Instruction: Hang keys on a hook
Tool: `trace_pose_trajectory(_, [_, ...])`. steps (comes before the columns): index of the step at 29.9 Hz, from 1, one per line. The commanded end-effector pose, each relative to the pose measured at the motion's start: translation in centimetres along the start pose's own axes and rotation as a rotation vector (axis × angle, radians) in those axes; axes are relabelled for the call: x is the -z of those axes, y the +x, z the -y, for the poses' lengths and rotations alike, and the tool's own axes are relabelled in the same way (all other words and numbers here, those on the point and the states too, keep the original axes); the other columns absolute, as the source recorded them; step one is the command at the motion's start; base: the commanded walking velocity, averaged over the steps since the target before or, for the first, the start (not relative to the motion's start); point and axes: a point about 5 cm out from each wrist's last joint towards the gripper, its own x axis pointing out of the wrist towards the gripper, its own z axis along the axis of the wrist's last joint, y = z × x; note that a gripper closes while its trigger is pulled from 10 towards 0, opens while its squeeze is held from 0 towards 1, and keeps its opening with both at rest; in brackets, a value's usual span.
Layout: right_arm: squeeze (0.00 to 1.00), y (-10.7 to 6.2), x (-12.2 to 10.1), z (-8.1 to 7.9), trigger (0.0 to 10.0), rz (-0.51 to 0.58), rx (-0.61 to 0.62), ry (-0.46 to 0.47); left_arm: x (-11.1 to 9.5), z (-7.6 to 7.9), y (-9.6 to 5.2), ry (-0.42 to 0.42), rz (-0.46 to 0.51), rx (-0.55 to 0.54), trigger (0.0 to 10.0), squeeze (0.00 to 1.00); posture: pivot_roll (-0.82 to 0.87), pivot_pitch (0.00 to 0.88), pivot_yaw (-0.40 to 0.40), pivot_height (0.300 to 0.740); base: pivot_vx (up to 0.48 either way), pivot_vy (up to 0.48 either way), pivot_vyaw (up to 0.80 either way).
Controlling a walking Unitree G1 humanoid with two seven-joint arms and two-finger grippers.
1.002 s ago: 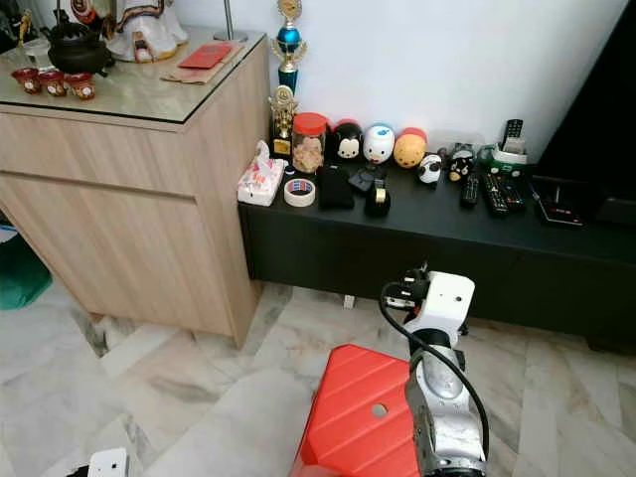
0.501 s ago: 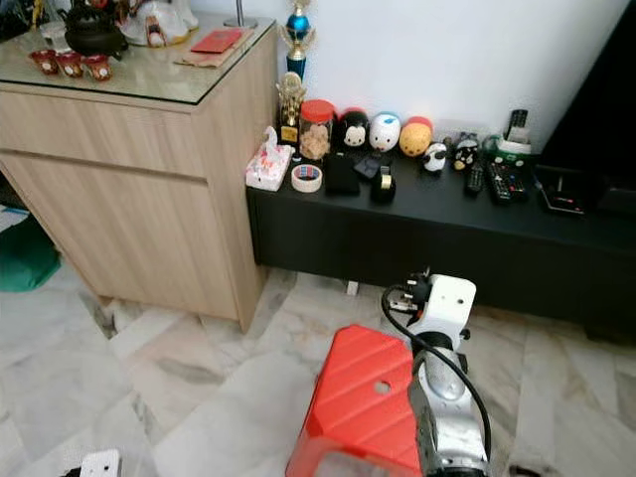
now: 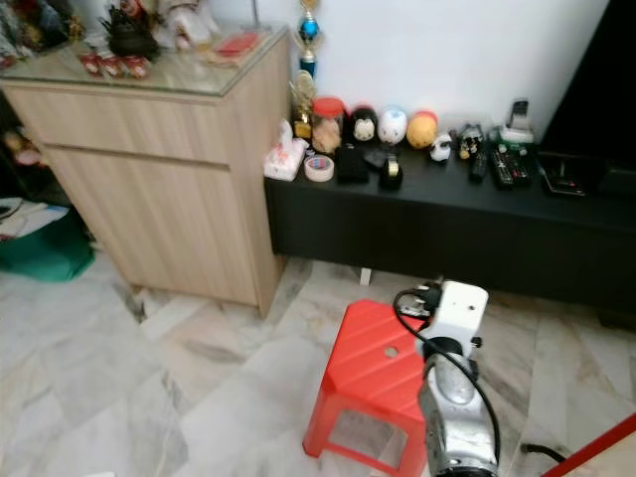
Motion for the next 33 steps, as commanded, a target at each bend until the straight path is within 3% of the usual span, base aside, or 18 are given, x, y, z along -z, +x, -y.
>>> trace_pose_trajectory(1, [0.00, 0.1, -0.4, -0.2, 10.0, 0.021, -0.005, 0.004, -0.1, 0.1, 0.0, -0.004, 0.005, 0.003, 10.0, 0.00, 0.03, 0.000, -0.056, 0.735, -0.326, 0.000, 0.00])
trace_pose_trajectory(9, [0.00, 0.1, -0.3, -0.3, 10.0, 0.018, -0.005, 0.007, -0.2, 1.0, 0.2, -0.004, 0.008, 0.012, 10.0, 0.00, 0.03, 0.000, -0.062, 0.735, -0.326, 0.000, 0.00])
trace_pose_trajectory(17, [0.00, 0.1, 0.1, 0.6, 10.0, 0.001, 0.016, -0.012, -0.4, 0.8, 0.2, -0.003, 0.012, 0.009, 10.0, 0.00, 0.03, 0.000, -0.064, 0.735, -0.325, 0.000, 0.00])
trace_pose_trajectory(33, [0.00, 0.3, 0.0, 0.3, 10.0, 0.003, 0.018, 0.000, -0.5, 0.1, 0.1, 0.004, 0.006, 0.011, 10.0, 0.00, 0.05, 0.000, -0.069, 0.735, 0.000, 0.000, 0.00])
